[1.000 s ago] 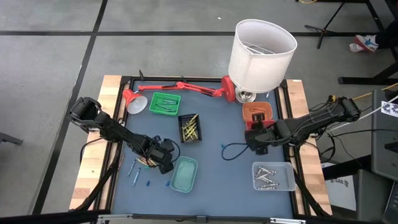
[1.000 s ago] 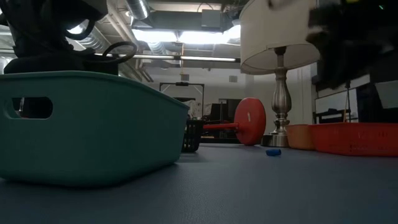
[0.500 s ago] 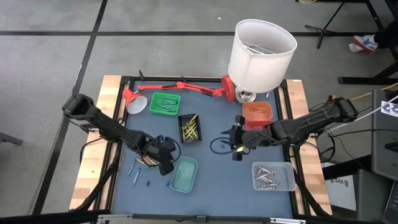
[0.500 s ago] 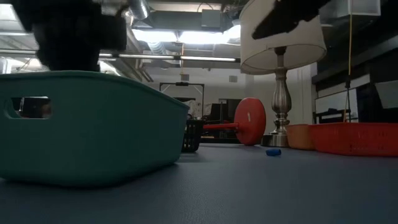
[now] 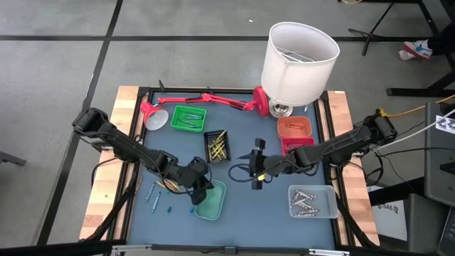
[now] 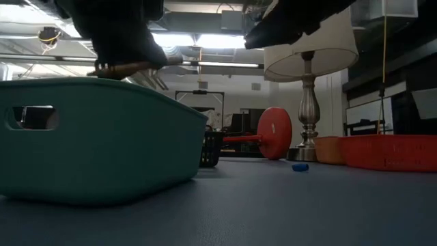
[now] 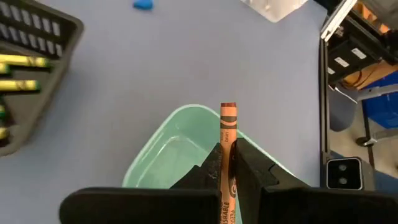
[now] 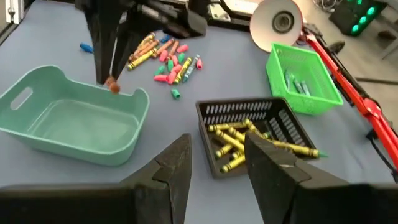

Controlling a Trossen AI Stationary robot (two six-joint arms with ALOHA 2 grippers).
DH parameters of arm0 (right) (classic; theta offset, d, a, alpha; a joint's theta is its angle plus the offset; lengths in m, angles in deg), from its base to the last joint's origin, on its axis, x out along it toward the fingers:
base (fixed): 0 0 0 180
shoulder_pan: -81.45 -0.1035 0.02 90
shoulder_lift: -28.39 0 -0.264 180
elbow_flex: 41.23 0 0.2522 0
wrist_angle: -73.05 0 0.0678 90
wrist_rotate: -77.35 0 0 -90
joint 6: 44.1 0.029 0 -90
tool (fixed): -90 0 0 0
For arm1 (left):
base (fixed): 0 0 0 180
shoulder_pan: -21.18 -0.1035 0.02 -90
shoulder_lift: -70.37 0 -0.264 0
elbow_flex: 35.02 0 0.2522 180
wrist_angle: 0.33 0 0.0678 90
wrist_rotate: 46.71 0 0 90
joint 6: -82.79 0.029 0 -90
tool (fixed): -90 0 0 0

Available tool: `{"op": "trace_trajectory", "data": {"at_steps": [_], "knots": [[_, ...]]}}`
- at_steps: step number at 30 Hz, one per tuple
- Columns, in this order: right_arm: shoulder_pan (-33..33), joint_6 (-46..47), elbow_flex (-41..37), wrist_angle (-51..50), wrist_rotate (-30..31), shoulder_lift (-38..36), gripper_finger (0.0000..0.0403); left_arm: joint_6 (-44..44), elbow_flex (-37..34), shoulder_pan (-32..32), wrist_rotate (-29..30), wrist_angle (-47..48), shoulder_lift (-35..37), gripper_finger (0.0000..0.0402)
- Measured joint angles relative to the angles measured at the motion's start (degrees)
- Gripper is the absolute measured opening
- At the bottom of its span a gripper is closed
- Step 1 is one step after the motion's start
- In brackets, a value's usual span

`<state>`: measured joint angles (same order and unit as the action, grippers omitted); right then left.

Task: Sort crayons
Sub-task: Put the brown crayon into the light green bin, then put the blue green crayon into the green bin

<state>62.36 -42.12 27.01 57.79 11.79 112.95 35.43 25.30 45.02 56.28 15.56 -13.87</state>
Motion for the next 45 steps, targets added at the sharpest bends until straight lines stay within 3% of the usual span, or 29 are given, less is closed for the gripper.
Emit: {"op": "trace_trajectory", "data": {"at_steps": [14, 24, 30, 38, 45], "knots": [[0.0, -1.0, 0.0, 6.2, 0.0, 3.2, 0.0147, 1.2, 0.0, 1.0, 0.0, -2.2, -5.5, 0.0013], [0.0, -1.0, 0.0, 6.6, 0.0, 3.2, 0.0147, 1.7, 0.0, 0.3, 2.4, -2.3, -5.5, 0.0103], [0.0, -1.7, 0.0, 7.3, 0.0, 2.9, 0.0147, 4.3, 0.0, -1.4, 0.4, -2.2, -5.3, 0.0126], [0.1, -6.1, 0.0, 5.6, 0.0, -3.1, 0.0147, 4.8, 0.0, -6.8, -7.9, 3.0, -1.3, 0.0127], [1.2, -7.0, 0.0, -2.8, -0.4, -11.6, 0.0147, 11.6, 0.0, -11.3, -9.1, 7.1, 4.4, 0.0127]]}}
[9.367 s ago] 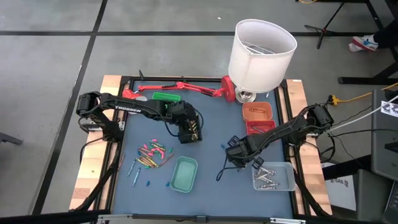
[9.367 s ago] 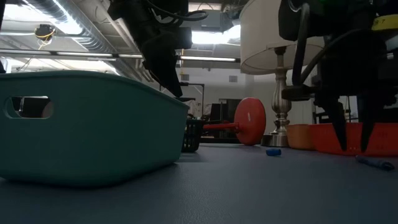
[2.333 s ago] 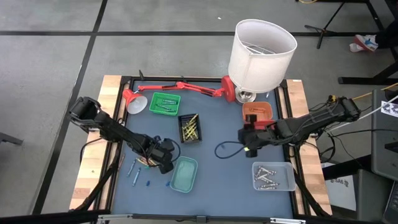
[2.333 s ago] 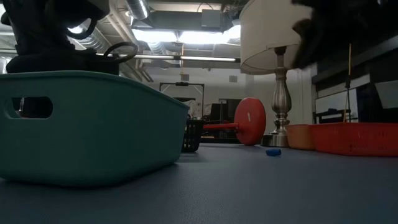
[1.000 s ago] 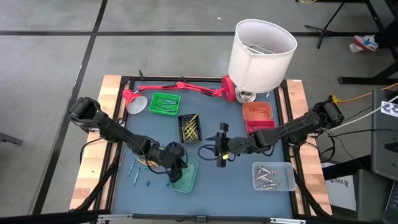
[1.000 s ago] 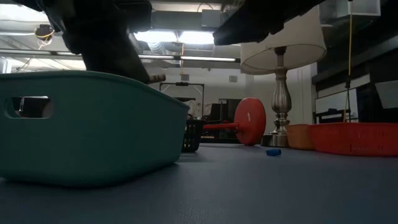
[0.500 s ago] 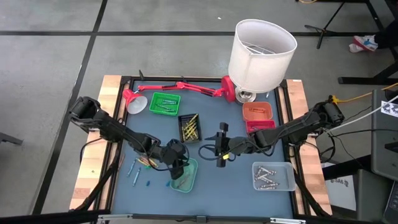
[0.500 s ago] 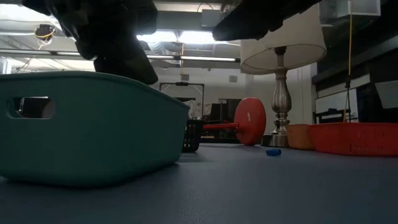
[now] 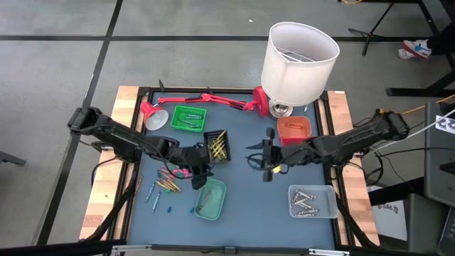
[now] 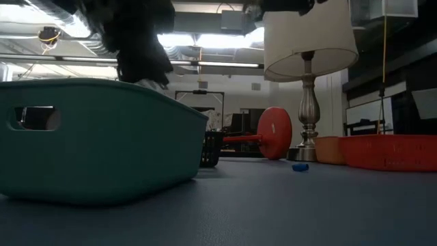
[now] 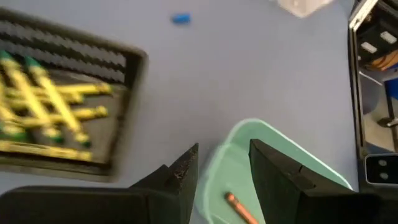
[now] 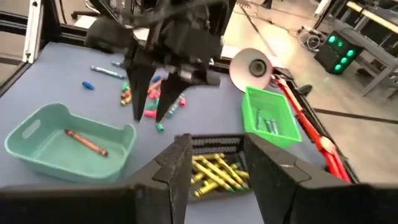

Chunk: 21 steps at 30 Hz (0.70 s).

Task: Sort crayons
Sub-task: Put the blue green crayon into the green bin

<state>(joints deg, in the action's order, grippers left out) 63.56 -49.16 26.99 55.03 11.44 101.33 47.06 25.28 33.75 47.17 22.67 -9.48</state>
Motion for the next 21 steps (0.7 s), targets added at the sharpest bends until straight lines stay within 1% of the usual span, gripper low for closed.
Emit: {"op": "trace_trajectory", "data": {"at_steps": [3, 6, 10, 13, 17, 21], "knots": [[1.9, 0.0, 0.0, -4.9, -1.8, -3.7, 0.0147, 2.2, 0.0, -2.4, 0.0, 3.2, 3.3, 0.0127], [4.7, 0.1, 0.0, -10.1, -4.9, -7.2, 0.0147, 3.9, 0.0, -4.9, 0.1, 8.7, 6.8, 0.0127], [9.1, 0.2, -0.3, -14.0, -8.2, -11.2, 0.0147, 6.0, 0.0, -8.3, 0.3, 17.4, 11.7, 0.0128], [12.7, 0.1, -2.7, -13.6, -11.9, -14.3, 0.0147, 7.9, 0.0, -10.6, 0.7, 24.6, 14.8, 0.0128], [16.7, 0.1, -8.0, -12.4, -17.3, -18.5, 0.0147, 10.7, 0.0, -12.6, 1.4, 32.0, 17.5, 0.0128], [20.2, 0.3, -14.3, -9.1, -18.8, -23.5, 0.0147, 12.9, 0.0, -13.9, 1.6, 36.0, 18.1, 0.0128]]}}
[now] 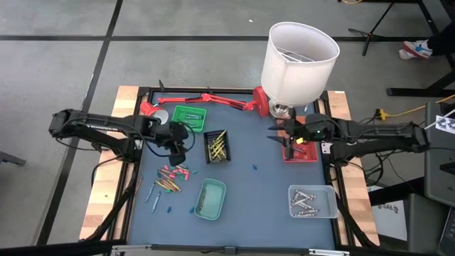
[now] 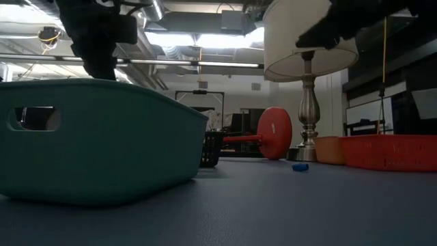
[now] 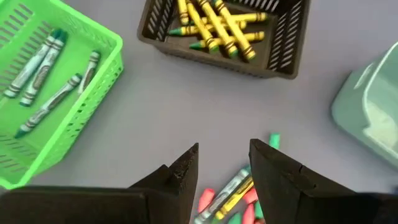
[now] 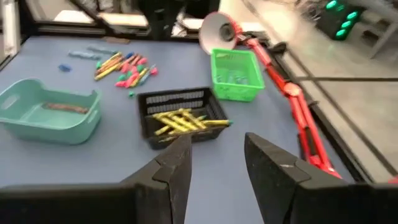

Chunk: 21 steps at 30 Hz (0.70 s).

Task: Sort crayons
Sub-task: Put the blue green crayon into the green bin

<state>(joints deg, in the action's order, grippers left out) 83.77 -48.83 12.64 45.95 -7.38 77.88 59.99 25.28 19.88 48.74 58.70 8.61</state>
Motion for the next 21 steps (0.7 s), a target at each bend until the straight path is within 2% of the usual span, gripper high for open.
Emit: {"op": "trace_trajectory", "data": {"at_steps": [4, 12, 21], "knots": [[3.1, -0.1, -6.6, 4.5, -0.8, -5.5, 0.0147, 3.0, -0.2, -0.4, 0.0, 0.1, -0.5, 0.0128], [9.5, 0.1, -18.4, 13.6, -7.8, -17.8, 0.0147, 7.3, -4.5, -0.1, -0.4, -1.5, -1.2, 0.0128], [14.0, 1.8, -25.7, 14.2, -12.4, -28.2, 0.0147, 8.6, -11.9, -0.1, -2.2, -8.7, -1.2, 0.0128]]}}
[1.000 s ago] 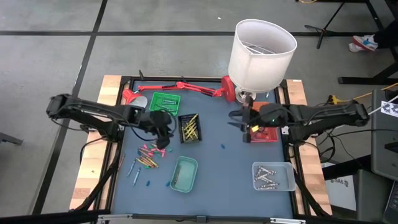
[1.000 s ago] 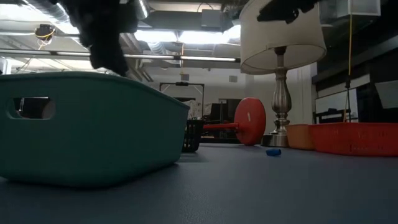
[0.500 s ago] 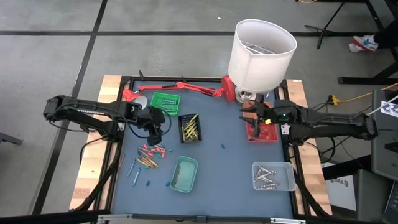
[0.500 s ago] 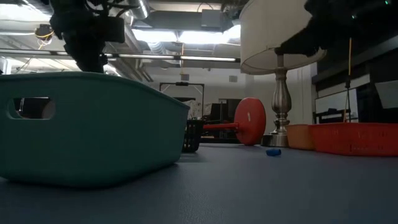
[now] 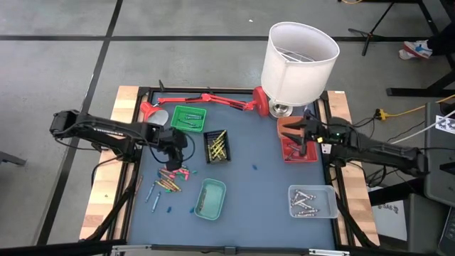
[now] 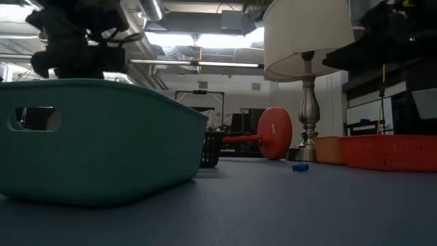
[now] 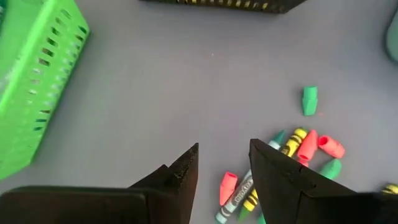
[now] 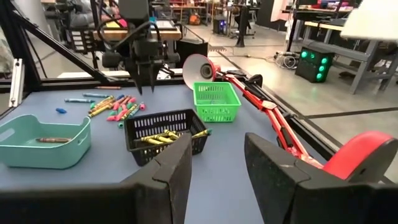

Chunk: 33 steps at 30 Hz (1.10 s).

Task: Sort crayons
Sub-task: Put the blue green crayon into the green bin

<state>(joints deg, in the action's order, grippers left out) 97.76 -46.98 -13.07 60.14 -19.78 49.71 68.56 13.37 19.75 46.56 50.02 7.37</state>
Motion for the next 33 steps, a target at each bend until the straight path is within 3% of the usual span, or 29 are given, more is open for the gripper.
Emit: {"op": "trace_trajectory", "data": {"at_steps": [10, 20, 26, 33], "knots": [[0.3, 1.5, -6.9, 3.7, -1.0, -7.1, 0.0147, -0.1, -6.9, 0.0, -2.9, -15.8, 0.0, 0.0128], [0.3, 2.8, -14.0, 13.8, -1.1, -8.6, 0.0147, -0.1, -7.7, 0.0, -3.0, -18.1, 0.0, 0.0128], [0.3, 3.5, -14.0, 12.1, -1.0, -8.6, 0.0147, 1.4, -7.7, 0.0, -3.0, -18.1, 0.0, 0.0128], [0.2, 3.1, -14.0, 0.6, 3.7, -8.2, 0.0147, 7.3, -7.7, 0.0, -3.0, -16.9, -1.4, 0.0128]]}}
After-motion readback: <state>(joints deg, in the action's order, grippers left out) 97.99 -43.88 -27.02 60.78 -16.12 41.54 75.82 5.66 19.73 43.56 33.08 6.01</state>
